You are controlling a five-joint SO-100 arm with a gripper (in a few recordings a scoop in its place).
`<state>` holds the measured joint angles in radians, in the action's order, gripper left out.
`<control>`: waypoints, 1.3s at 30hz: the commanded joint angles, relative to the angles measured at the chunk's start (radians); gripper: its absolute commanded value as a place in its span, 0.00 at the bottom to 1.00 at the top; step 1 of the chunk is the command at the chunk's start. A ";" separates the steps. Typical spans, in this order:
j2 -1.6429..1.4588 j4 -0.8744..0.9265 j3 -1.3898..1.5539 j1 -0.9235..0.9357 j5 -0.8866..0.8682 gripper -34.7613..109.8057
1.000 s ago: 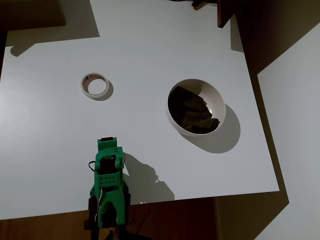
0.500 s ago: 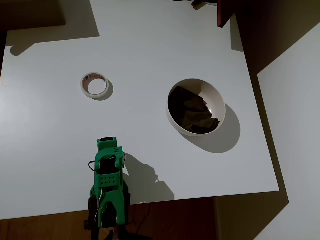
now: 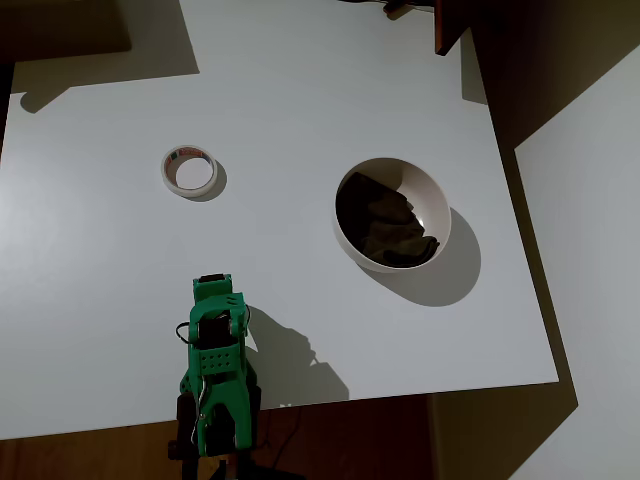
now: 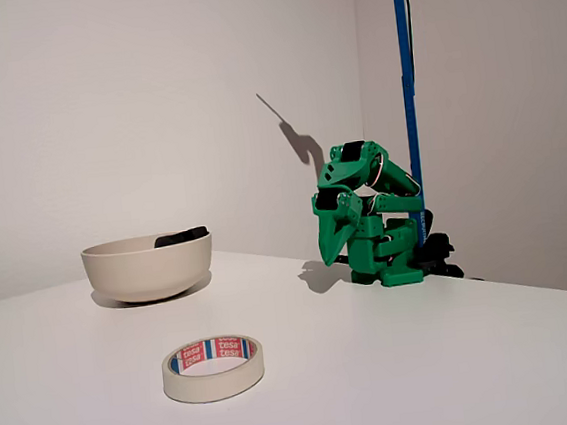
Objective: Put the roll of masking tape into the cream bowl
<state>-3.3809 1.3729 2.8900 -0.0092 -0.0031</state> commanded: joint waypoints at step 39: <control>1.669 0.347 -1.798 -0.071 -0.129 0.18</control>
<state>-1.8162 1.7089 1.2226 -0.0660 -0.1166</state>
